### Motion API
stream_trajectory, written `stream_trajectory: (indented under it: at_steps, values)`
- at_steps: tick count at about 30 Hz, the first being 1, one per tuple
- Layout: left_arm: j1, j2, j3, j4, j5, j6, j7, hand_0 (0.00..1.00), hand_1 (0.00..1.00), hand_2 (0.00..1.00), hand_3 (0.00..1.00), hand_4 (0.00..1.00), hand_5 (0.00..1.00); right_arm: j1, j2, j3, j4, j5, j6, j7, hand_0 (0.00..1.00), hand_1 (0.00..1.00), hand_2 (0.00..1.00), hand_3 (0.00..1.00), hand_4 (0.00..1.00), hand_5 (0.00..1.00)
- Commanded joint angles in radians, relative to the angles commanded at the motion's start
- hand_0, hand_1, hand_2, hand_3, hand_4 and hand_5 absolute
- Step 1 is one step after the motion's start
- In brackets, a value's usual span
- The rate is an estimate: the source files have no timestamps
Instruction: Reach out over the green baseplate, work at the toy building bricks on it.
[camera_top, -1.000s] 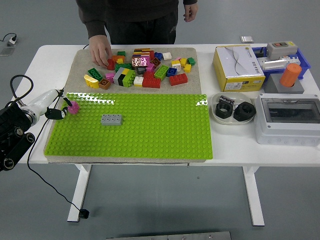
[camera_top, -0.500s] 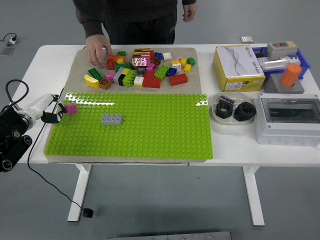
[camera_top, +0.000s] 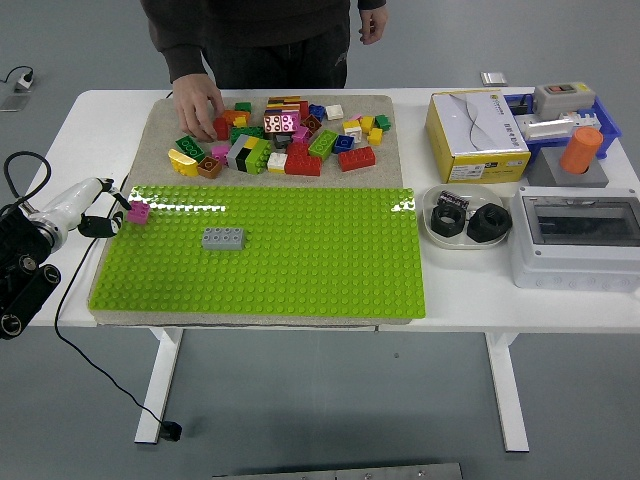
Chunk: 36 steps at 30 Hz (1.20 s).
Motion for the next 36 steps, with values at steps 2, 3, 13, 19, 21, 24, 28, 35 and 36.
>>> stream_trajectory:
  at_steps: [2,3,13,19,21,24,28,35,36]
  values:
    - [0.002,0.003,-0.003,-0.017,0.013,0.002,0.002,0.947,0.967,0.979,0.538,0.440,0.002,-0.001,0.000,0.001,0.000,0.000,0.000,0.000,0.580,0.655,0.728,0.770,0.509,0.998]
    - [0.002,0.006,-0.006,-0.028,0.023,0.002,0.003,0.947,0.967,0.979,0.538,0.440,0.002,-0.002,0.000,0.002,0.000,0.001,0.000,0.001,0.580,0.655,0.728,0.770,0.509,0.998]
    - [-0.005,0.026,-0.008,-0.069,0.105,-0.022,0.037,0.952,0.974,0.992,0.807,0.657,0.002,0.002,-0.003,-0.001,0.000,0.008,-0.001,0.004,0.580,0.656,0.728,0.770,0.509,0.998]
    - [-0.024,0.019,0.035,-0.051,0.118,-0.047,0.049,0.959,0.981,0.998,0.862,0.665,0.002,0.008,-0.004,-0.007,0.000,0.007,-0.001,0.004,0.580,0.656,0.727,0.770,0.509,0.998]
    - [-0.029,0.016,0.044,-0.044,0.119,-0.052,0.051,0.959,0.981,0.998,0.862,0.665,0.002,0.009,-0.004,-0.008,0.000,0.009,-0.001,0.004,0.580,0.656,0.727,0.770,0.509,0.998]
    - [-0.036,0.011,0.054,-0.029,0.118,-0.055,0.051,0.959,0.981,0.998,0.862,0.665,0.002,0.011,-0.004,-0.010,0.000,0.011,-0.002,0.005,0.580,0.656,0.727,0.770,0.509,0.998]
    - [-0.047,-0.002,0.065,-0.001,0.113,-0.051,0.045,0.958,0.982,0.998,0.868,0.669,0.002,0.015,-0.005,-0.013,0.000,0.012,-0.003,0.006,0.580,0.656,0.727,0.770,0.509,0.998]
    - [-0.062,-0.030,0.079,0.062,0.099,-0.034,0.026,0.957,0.980,0.998,0.833,0.665,0.002,0.022,-0.007,-0.022,0.000,0.013,-0.003,0.007,0.580,0.656,0.727,0.768,0.508,0.998]
    - [-0.066,-0.034,0.080,0.075,0.096,-0.032,0.023,0.957,0.980,0.998,0.833,0.665,0.002,0.023,-0.007,-0.024,0.000,0.014,-0.004,0.007,0.580,0.656,0.727,0.768,0.508,0.998]
